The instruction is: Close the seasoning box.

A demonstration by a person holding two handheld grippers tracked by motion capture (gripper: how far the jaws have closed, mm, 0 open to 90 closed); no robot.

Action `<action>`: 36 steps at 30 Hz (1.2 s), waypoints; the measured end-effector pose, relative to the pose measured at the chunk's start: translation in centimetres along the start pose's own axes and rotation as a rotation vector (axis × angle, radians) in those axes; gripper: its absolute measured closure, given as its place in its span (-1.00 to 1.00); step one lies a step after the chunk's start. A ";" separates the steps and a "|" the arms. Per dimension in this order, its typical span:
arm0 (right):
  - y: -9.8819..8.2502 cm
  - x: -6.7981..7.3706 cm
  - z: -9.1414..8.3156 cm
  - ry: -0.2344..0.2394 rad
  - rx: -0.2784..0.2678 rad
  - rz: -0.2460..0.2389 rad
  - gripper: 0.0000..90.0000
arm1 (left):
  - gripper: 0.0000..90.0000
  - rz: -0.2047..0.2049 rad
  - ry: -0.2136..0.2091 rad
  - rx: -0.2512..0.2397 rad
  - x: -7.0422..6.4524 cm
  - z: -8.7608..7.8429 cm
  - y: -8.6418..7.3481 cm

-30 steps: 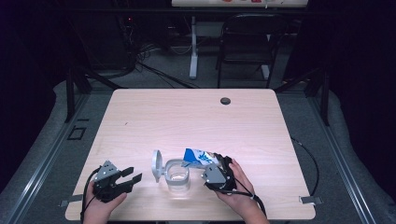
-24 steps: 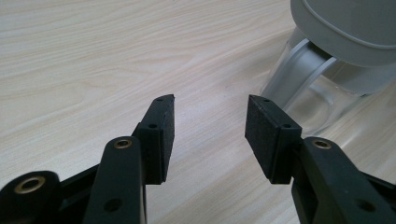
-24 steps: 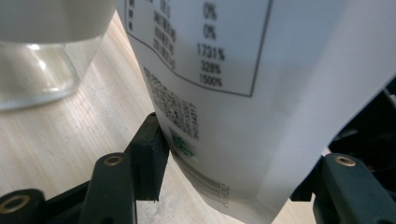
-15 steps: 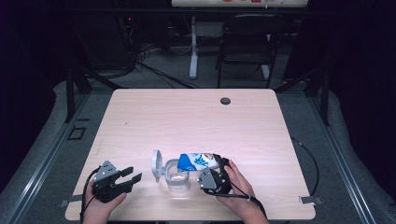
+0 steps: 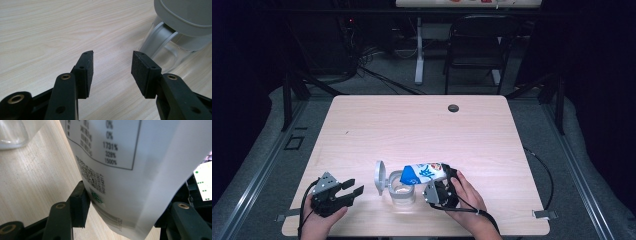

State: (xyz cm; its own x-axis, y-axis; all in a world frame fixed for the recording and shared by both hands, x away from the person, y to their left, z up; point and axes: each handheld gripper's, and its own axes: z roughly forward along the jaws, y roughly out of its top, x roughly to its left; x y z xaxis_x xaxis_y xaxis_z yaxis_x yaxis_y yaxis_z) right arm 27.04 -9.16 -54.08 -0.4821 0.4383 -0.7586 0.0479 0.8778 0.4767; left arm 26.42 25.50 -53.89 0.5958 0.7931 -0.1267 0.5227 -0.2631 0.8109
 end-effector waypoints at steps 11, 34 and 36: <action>0.2 0.0 0.2 -0.006 0.003 -0.018 -0.03 | 0.18 0.002 0.002 0.002 0.0 0.0 0.0; 0.4 -0.6 0.2 -0.033 0.048 -0.096 -0.02 | 0.18 0.001 0.004 0.001 0.1 0.0 0.0; 0.4 -0.6 0.2 -0.034 0.052 -0.104 -0.02 | 0.18 0.001 0.007 0.002 0.1 0.0 0.0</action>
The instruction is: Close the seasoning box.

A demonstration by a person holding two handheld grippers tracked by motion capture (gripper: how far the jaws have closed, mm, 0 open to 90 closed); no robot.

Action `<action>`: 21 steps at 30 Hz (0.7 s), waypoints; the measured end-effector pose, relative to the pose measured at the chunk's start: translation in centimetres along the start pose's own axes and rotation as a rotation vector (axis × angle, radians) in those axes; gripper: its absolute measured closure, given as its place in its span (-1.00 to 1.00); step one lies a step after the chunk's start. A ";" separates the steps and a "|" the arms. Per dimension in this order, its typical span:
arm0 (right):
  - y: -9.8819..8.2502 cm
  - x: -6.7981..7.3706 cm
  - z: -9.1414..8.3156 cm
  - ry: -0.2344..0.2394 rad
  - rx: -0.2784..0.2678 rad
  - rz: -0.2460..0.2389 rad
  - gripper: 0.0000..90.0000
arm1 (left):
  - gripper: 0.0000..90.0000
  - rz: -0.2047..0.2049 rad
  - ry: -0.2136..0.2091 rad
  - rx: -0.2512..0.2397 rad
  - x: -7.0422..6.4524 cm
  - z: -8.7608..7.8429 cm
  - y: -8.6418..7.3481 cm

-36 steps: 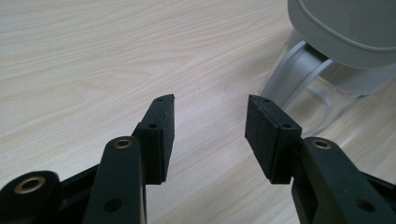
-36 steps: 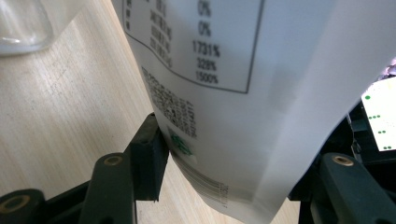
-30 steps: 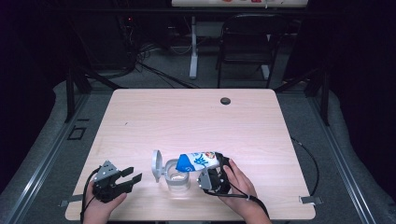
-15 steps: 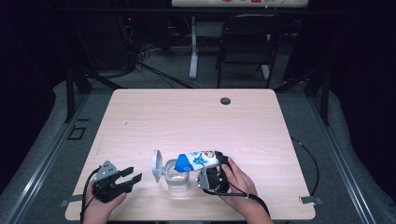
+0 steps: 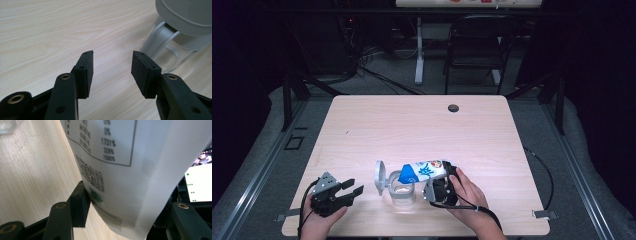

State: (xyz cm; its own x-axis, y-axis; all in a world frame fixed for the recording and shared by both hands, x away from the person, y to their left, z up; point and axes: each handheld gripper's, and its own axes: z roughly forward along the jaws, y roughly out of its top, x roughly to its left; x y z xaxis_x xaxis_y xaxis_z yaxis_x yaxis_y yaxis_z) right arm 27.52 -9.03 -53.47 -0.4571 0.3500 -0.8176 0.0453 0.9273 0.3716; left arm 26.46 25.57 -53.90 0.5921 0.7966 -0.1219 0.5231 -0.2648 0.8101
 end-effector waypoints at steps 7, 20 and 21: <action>0.0 -0.3 -0.2 -0.010 0.026 -0.035 -0.02 | 0.18 0.000 -0.003 0.000 -0.1 0.0 0.0; 0.0 -0.3 0.0 -0.026 0.027 -0.065 -0.02 | 0.17 0.001 -0.002 0.002 -0.1 0.0 0.0; 0.0 -0.3 -0.1 -0.027 0.028 -0.070 -0.02 | 0.17 0.000 -0.003 0.000 -0.1 0.1 0.0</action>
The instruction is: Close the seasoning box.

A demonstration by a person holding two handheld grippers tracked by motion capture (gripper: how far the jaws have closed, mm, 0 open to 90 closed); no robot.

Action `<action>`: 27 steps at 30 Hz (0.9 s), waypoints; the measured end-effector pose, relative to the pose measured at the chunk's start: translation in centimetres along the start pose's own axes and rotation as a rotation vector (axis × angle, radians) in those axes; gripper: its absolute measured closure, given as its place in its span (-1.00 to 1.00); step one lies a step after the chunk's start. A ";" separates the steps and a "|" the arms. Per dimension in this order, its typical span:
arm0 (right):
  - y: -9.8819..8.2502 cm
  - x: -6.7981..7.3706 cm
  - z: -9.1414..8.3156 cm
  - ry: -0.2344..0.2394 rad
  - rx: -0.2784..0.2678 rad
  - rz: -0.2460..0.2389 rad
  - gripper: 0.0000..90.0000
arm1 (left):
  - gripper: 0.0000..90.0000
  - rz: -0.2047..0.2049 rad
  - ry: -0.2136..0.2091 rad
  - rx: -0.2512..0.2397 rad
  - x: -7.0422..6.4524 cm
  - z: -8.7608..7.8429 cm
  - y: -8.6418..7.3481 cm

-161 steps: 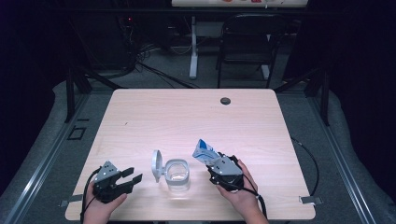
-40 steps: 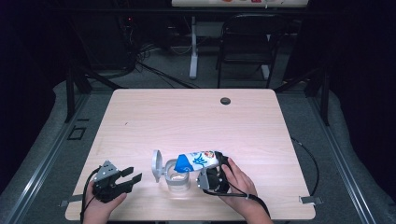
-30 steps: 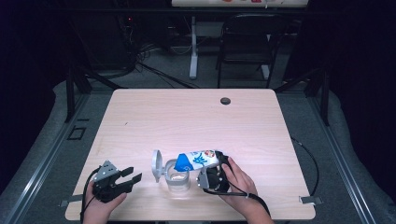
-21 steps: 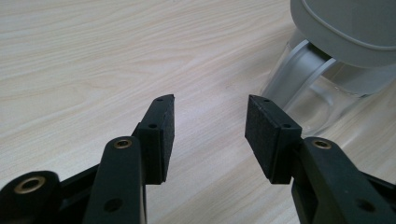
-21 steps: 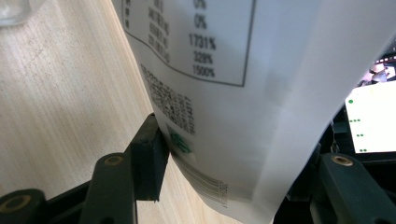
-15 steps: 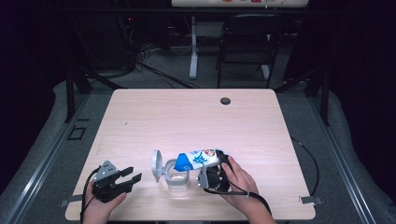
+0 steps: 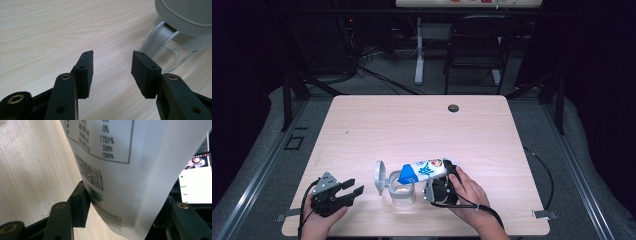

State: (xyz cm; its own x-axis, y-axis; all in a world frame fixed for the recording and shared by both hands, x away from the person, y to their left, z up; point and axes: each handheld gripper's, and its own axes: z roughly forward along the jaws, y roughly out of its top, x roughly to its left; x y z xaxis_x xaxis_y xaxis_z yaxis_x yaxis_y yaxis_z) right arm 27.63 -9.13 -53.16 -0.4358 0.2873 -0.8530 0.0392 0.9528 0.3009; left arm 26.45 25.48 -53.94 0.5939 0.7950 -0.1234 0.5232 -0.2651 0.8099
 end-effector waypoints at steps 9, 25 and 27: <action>0.1 -0.1 -0.1 -0.013 -0.001 -0.028 -0.01 | 0.18 0.001 0.001 0.003 0.0 0.0 0.0; 0.3 -0.5 -0.1 -0.032 0.002 -0.094 -0.01 | 0.17 0.001 -0.002 0.003 0.0 0.0 0.0; 0.4 -0.6 -0.3 -0.038 0.022 -0.119 -0.01 | 0.17 0.002 -0.002 0.002 0.0 0.0 0.0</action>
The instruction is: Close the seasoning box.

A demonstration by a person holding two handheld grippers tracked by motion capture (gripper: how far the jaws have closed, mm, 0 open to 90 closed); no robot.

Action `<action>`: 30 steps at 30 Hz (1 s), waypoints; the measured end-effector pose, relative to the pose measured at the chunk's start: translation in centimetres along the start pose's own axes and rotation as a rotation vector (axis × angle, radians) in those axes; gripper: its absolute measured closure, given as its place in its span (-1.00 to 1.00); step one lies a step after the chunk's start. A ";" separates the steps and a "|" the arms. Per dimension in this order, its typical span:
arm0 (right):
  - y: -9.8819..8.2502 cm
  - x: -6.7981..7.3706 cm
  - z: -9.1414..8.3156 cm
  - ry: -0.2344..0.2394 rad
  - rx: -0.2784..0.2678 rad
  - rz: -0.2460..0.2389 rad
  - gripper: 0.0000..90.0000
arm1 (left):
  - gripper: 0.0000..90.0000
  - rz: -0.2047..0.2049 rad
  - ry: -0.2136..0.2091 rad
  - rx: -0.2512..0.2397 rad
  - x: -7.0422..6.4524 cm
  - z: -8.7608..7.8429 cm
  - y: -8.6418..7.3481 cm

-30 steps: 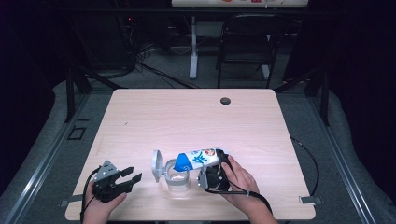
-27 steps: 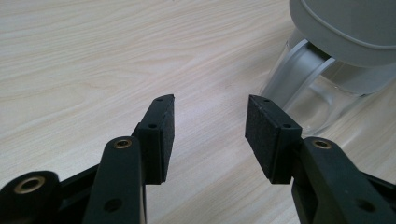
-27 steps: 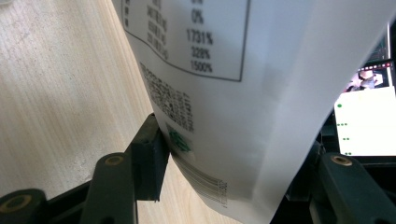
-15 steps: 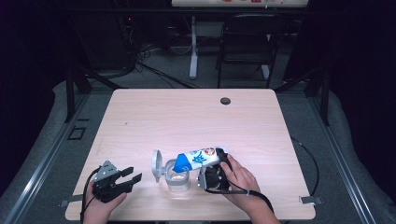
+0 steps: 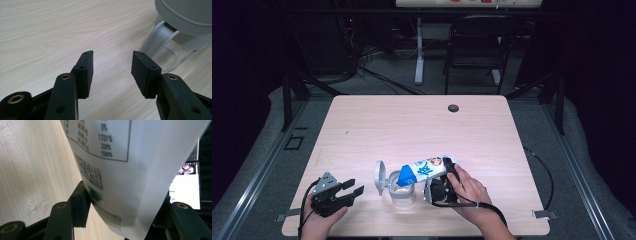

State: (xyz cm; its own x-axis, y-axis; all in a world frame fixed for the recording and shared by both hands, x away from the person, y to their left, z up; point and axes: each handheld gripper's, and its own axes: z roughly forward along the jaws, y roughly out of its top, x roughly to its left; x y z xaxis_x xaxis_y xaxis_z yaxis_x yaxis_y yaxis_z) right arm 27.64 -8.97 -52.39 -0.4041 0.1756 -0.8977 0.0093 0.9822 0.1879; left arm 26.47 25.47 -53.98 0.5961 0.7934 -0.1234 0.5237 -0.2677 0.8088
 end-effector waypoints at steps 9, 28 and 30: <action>0.1 -0.2 0.0 -0.009 -0.004 -0.028 0.00 | 0.17 -0.002 0.000 0.000 0.0 0.0 0.0; 0.5 -0.5 0.1 -0.037 -0.018 -0.087 0.01 | 0.18 -0.003 0.003 0.003 0.1 -0.1 0.0; 0.5 -0.5 0.1 -0.039 -0.019 -0.091 0.01 | 0.18 -0.003 0.003 0.004 0.1 -0.1 0.0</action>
State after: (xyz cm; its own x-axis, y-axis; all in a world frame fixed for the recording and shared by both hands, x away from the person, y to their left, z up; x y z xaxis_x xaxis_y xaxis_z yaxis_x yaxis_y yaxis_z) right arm 27.90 -8.57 -51.87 -0.3669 0.0882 -0.9261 -0.0430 0.9928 0.1115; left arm 26.48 25.58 -53.96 0.5925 0.7960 -0.1239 0.5277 -0.2672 0.8063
